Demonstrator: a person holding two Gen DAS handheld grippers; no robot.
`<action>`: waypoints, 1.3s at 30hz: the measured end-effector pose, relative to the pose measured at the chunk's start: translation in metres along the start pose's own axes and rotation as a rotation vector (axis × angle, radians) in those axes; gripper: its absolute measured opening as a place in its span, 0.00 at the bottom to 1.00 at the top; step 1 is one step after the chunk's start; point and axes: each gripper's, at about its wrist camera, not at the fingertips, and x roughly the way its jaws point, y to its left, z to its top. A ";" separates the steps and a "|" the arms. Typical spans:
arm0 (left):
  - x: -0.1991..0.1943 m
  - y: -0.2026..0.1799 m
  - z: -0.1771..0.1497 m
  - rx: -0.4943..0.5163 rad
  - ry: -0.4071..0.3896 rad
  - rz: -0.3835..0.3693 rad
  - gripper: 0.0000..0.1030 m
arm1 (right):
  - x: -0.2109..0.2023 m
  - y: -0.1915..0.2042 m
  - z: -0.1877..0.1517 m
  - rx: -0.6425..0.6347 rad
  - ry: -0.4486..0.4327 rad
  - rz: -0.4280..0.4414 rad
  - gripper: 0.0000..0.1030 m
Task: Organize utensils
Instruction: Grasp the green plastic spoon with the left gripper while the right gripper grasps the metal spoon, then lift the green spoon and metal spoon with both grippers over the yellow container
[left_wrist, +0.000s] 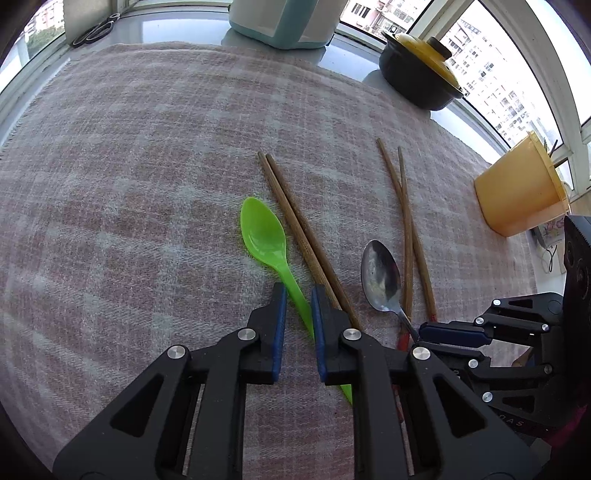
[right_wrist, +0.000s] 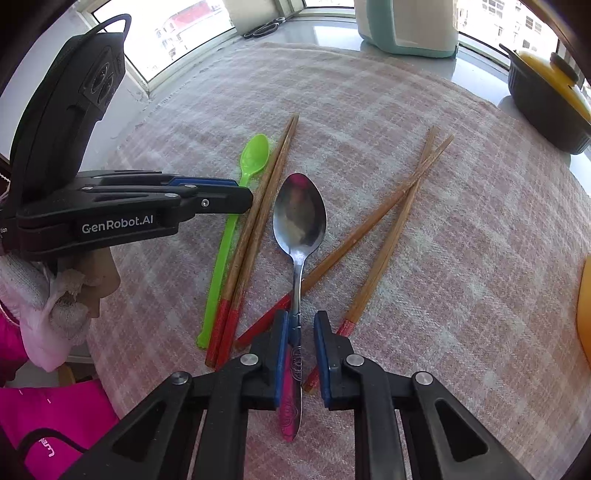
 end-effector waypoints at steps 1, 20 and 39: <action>0.000 0.000 0.000 0.000 0.004 -0.001 0.13 | 0.000 0.000 0.000 0.002 0.000 0.001 0.12; 0.001 0.008 0.008 -0.025 -0.019 -0.009 0.06 | 0.001 -0.004 0.003 0.026 0.017 0.015 0.04; -0.019 0.024 0.001 -0.106 -0.072 -0.055 0.02 | -0.010 -0.003 0.003 0.072 -0.079 0.009 0.03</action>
